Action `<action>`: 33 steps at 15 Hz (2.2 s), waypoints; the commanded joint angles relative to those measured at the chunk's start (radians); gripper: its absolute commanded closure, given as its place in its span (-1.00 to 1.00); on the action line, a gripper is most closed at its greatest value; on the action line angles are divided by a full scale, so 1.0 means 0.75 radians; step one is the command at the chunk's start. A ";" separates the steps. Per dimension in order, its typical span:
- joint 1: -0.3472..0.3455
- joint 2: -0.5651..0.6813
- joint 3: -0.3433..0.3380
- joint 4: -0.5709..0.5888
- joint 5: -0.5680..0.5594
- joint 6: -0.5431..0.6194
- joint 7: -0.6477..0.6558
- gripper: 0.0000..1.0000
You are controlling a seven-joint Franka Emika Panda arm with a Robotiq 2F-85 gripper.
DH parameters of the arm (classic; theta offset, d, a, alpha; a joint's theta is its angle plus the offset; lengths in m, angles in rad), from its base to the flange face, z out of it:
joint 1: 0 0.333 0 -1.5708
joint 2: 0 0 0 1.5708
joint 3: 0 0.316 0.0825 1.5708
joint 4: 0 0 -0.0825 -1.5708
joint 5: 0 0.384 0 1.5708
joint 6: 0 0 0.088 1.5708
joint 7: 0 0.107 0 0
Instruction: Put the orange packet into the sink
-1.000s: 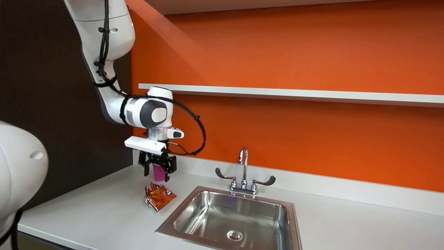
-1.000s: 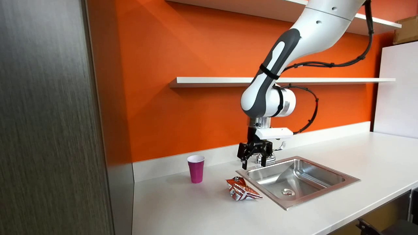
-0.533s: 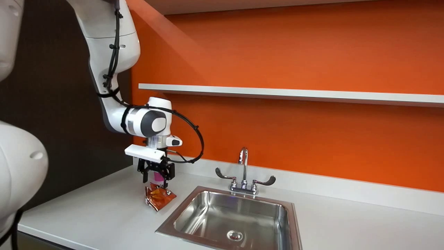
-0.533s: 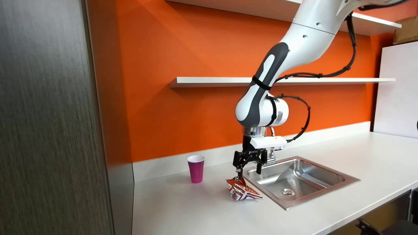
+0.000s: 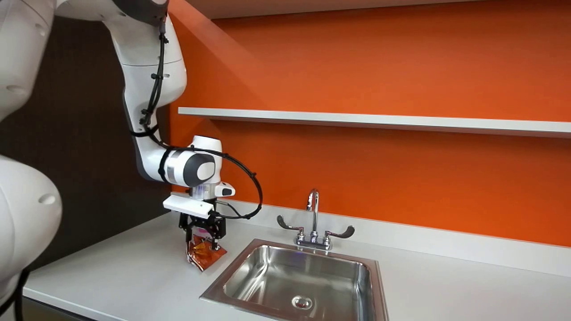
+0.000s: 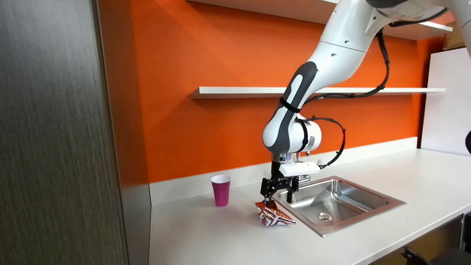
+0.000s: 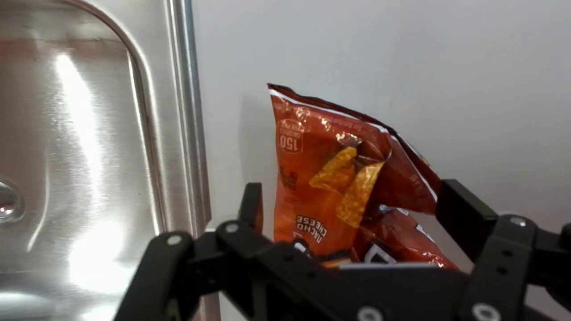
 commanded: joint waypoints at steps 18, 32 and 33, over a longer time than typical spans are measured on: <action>0.011 0.140 -0.074 0.122 -0.125 0.072 0.183 -1.00; -0.006 0.151 -0.035 0.110 -0.095 0.077 0.158 0.82; -0.008 0.156 -0.032 0.109 -0.093 0.077 0.156 0.95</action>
